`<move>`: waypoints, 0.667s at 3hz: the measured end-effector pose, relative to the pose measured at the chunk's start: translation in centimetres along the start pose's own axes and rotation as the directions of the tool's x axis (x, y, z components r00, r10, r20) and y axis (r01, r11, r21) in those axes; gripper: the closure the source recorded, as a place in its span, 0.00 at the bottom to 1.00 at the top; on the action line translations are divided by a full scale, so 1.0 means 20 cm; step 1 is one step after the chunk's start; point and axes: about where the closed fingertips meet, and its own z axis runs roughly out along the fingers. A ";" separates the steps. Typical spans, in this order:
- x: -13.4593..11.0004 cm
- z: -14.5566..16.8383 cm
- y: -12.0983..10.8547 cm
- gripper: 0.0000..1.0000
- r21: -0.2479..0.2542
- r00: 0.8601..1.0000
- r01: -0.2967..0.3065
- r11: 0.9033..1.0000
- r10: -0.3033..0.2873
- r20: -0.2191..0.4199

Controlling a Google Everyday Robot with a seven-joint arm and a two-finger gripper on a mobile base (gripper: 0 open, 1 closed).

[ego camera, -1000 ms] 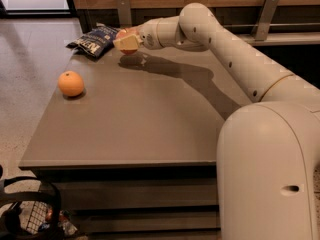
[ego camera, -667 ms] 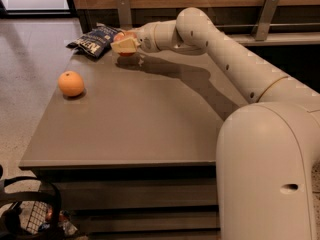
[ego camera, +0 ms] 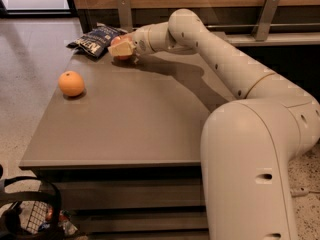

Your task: Move apple near blue chip bag

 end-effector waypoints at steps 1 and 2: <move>0.00 0.01 0.01 0.84 -0.004 1.000 0.000 1.000 0.000 0.000; 0.01 0.03 0.02 0.52 -0.011 1.000 -0.001 1.000 0.001 -0.002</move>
Offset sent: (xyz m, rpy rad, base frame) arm -0.0007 0.0029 -0.0012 0.0003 0.0017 0.0039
